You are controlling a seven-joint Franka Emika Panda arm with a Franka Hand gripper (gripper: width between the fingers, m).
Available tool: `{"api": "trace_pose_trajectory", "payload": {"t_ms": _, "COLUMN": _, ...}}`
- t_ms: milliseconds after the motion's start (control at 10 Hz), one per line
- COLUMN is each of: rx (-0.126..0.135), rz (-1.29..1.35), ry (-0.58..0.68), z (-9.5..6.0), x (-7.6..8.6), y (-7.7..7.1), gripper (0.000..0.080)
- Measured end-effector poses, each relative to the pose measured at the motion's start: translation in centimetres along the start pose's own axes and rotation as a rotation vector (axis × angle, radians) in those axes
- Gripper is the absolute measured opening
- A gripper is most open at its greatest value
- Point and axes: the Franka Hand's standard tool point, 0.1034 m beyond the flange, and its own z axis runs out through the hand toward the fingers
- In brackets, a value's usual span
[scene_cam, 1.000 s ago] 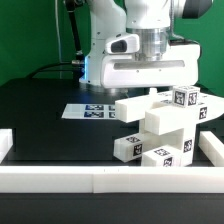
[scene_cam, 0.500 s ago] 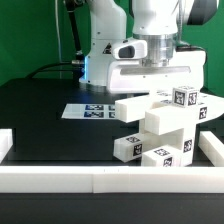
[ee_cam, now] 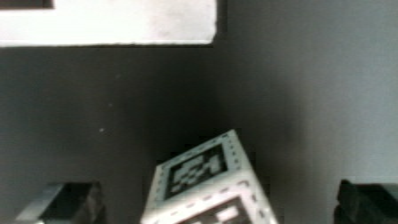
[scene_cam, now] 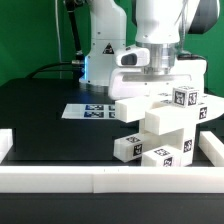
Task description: Assemble chair
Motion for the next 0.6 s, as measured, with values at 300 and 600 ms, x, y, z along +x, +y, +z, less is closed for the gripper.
{"api": "trace_pose_trajectory", "payload": {"t_ms": 300, "rx": -0.001, "rz": 0.005, "ry": -0.003, "z": 0.14, "x": -0.09, "y": -0.03, "gripper": 0.0649}}
{"api": "trace_pose_trajectory", "payload": {"t_ms": 600, "rx": -0.001, "rz": 0.016, "ry": -0.005, "z": 0.19, "x": -0.14, "y": 0.54, "gripper": 0.0623}}
